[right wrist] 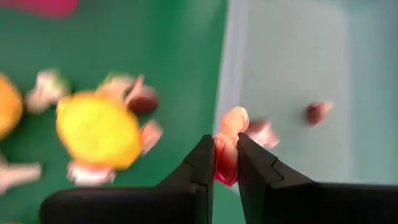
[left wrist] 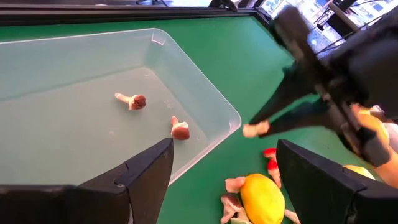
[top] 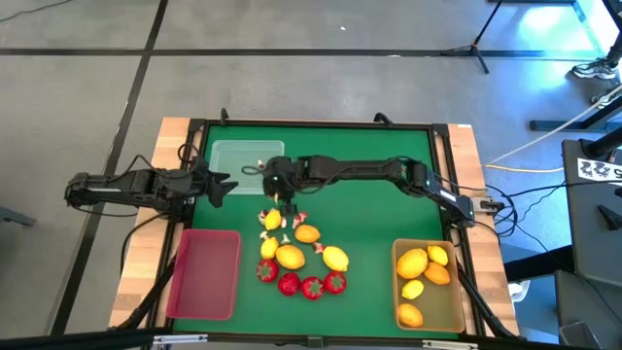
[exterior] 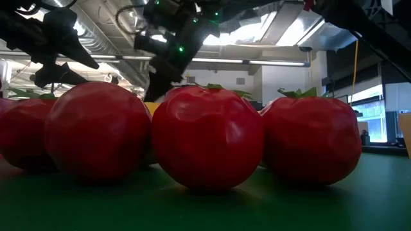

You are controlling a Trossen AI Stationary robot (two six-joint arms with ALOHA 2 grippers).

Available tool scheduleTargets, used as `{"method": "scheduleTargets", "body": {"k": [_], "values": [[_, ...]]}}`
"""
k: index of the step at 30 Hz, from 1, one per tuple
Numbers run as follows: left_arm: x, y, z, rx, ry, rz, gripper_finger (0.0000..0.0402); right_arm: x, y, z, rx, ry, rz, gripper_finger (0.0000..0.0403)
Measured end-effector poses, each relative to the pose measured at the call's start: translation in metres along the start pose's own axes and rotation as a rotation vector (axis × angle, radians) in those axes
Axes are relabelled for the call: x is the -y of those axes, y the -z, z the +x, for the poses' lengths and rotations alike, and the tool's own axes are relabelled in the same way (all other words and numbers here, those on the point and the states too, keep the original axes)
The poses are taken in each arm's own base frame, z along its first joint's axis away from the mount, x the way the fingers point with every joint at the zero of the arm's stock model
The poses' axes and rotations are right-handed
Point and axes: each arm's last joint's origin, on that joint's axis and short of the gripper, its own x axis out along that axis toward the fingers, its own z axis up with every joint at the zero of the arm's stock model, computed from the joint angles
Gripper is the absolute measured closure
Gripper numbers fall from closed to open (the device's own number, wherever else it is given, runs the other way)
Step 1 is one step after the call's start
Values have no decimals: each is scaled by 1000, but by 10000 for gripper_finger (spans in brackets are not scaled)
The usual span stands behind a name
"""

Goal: Sort produce into baskets
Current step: Put the red mushroom into the transparent bin

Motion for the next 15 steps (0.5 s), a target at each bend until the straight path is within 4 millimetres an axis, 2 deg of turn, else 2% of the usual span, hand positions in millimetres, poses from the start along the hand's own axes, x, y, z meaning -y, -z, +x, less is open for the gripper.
{"method": "scheduleTargets", "body": {"k": [5, 11, 15], "values": [[0, 0, 0, 0, 0, 0, 123, 29, -5, -2, 110, 72, 43, 359], [0, 0, 0, 0, 0, 1, 123, 53, 3, -3, 119, 106, 94, 356], [0, 0, 0, 0, -1, 1, 123, 56, 4, -3, 120, 110, 89, 318]]}}
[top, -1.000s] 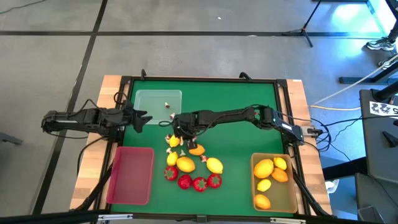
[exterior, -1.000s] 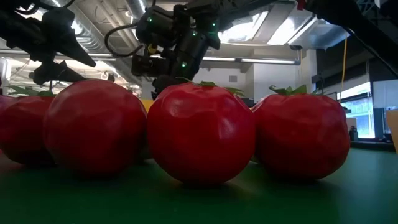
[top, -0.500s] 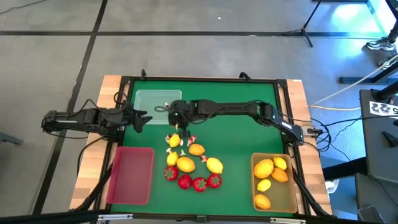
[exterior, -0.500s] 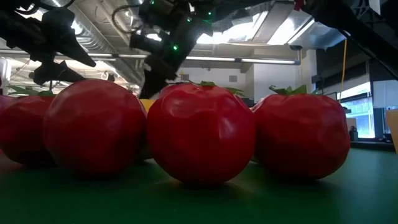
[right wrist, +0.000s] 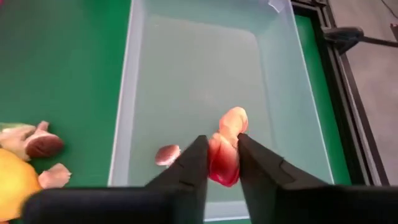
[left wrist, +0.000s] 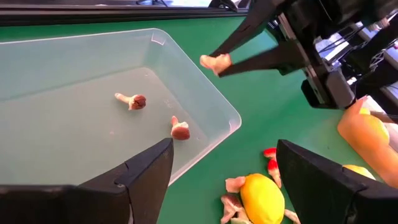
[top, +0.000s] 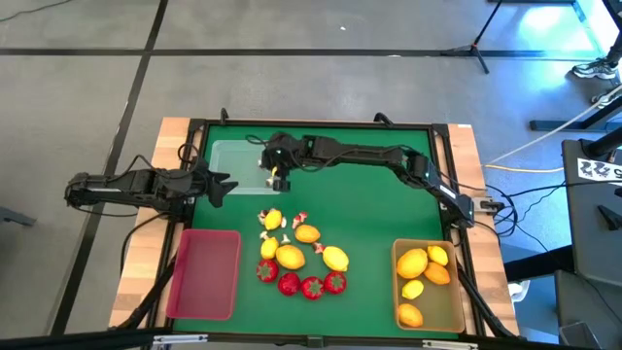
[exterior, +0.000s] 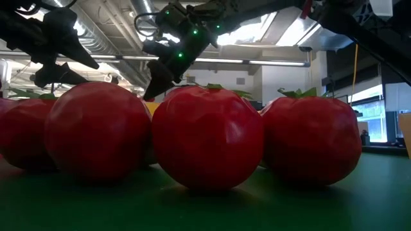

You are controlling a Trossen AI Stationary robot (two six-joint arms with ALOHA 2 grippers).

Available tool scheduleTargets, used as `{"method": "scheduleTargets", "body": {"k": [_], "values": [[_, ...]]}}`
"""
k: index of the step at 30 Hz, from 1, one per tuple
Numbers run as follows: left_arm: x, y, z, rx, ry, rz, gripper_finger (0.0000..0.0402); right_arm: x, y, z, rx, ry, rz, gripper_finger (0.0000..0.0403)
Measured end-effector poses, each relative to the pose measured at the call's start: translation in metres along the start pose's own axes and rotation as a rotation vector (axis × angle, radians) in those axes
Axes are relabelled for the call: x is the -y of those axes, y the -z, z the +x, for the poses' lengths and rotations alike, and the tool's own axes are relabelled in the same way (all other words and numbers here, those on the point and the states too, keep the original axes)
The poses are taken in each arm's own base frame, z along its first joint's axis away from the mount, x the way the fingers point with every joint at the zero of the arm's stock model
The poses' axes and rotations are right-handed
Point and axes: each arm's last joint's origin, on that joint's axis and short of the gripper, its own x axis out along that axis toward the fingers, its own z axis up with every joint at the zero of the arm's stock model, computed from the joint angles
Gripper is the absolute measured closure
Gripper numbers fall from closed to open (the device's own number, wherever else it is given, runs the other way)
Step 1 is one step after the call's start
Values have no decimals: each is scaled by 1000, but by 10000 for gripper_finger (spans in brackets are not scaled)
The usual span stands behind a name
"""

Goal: Sort produce into baskets
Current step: Put the red mushroom into the transparent bin

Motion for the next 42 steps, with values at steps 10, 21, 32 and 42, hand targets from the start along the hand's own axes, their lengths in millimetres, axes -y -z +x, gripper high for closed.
{"method": "scheduleTargets", "body": {"k": [10, 21, 32, 42], "values": [[0, 0, 0, 0, 1, 0, 123, -2, -1, 0, -11, 40, 33, 127], [0, 0, 0, 0, 0, 14, 123, -53, 19, -13, -337, -153, -19, 114], [0, 0, 0, 0, 1, 10, 123, -88, 35, -14, -473, -277, 14, 149], [0, 0, 0, 1, 0, 15, 123, -97, 60, 2, -530, -290, 36, 153]]}}
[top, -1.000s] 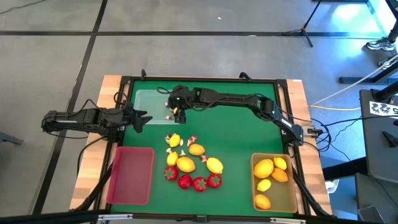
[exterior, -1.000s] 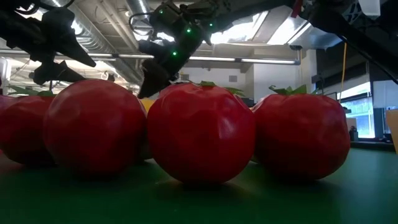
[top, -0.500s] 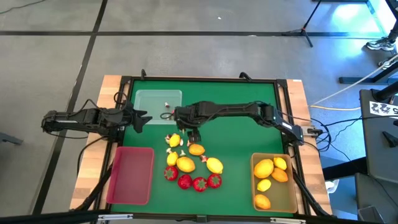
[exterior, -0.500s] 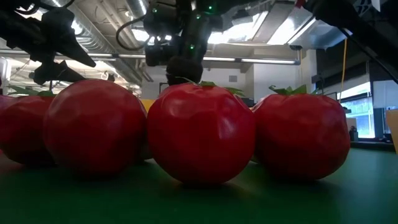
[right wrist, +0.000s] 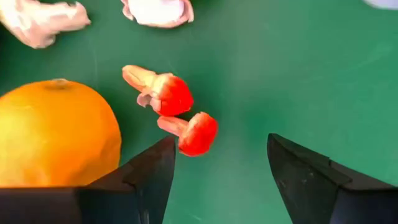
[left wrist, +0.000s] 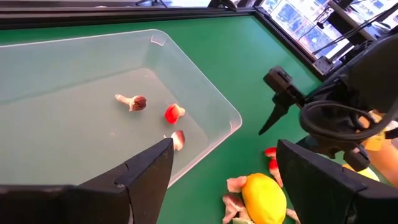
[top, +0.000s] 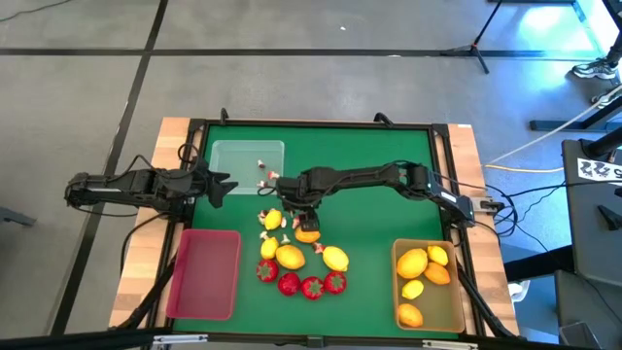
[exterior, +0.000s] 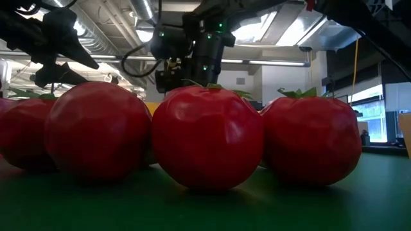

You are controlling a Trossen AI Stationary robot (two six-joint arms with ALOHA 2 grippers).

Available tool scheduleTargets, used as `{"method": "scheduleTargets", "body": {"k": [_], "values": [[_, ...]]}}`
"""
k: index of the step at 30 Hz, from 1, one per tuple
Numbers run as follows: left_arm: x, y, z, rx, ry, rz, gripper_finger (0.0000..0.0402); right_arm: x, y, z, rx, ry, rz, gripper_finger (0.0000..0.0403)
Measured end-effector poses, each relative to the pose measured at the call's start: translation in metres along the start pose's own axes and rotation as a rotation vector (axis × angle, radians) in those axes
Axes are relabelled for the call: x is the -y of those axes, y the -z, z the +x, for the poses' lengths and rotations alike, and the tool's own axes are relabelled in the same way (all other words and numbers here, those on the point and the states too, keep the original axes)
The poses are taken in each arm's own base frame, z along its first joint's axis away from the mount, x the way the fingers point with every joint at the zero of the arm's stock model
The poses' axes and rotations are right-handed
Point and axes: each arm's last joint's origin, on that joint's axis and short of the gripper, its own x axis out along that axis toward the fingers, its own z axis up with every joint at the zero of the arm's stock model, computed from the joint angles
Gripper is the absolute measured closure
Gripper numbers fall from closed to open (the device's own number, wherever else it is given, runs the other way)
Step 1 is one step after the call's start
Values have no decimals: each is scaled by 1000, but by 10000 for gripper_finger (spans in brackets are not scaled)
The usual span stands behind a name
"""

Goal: Sort produce into baskets
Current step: Put the red mushroom into the transparent bin

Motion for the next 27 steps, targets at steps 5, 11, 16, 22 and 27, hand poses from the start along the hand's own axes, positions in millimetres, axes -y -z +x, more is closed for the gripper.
{"method": "scheduleTargets", "body": {"k": [5, 11, 16, 22, 27], "values": [[0, 0, 0, 0, 0, 2, 123, -1, -3, 2, 41, -33, -2, 153], [0, 0, 0, 0, 0, 2, 123, -1, -4, 2, 61, -37, -4, 153], [0, 0, 0, 0, 0, 2, 123, -1, -4, 2, 55, -38, -4, 153], [0, 0, 0, 0, 0, 2, 123, -1, -1, 5, 32, -41, -3, 153], [0, 0, 0, -1, 0, 3, 123, -1, 2, 11, 32, -41, -6, 153]]}}
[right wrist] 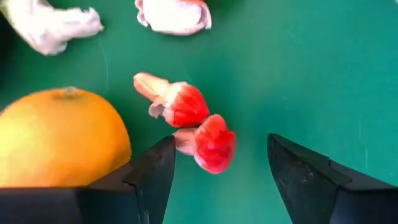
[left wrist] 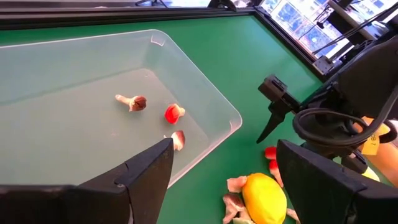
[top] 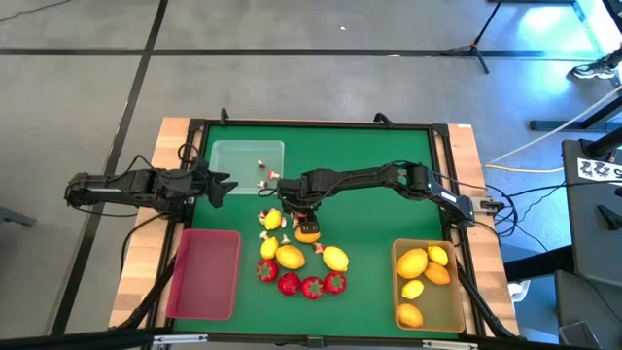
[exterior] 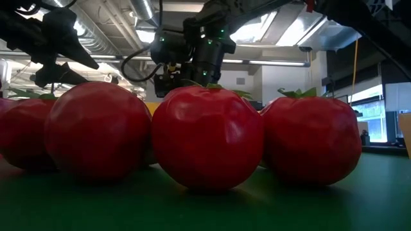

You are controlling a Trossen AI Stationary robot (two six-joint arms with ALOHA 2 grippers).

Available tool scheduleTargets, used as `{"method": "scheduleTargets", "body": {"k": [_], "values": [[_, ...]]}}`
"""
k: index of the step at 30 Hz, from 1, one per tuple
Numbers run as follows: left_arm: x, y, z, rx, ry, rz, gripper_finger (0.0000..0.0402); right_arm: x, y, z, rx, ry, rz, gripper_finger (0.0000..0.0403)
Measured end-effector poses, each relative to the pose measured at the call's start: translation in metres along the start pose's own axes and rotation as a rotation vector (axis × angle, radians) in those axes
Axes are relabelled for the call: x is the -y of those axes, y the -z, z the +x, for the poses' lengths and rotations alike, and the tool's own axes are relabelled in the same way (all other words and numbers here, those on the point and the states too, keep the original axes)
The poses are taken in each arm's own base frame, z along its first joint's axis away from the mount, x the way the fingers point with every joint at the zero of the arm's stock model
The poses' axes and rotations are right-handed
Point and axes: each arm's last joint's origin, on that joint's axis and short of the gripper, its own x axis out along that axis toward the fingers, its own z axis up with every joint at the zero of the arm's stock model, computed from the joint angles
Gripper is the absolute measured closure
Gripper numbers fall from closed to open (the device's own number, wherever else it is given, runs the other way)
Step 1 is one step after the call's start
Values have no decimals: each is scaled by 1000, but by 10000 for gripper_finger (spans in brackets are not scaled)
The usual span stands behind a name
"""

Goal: Sort produce into baskets
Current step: Put the red mushroom into the transparent bin

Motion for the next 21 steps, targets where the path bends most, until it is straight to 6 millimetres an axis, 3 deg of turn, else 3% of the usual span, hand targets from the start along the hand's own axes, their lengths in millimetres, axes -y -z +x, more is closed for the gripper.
{"method": "scheduleTargets", "body": {"k": [7, 21], "values": [[0, 0, 0, 1, 0, 0, 123, 0, 1, 4, 8, 4, -8, 175], [0, 0, 0, 0, 0, 0, 123, 1, 2, 4, -2, 17, -8, 346]]}}
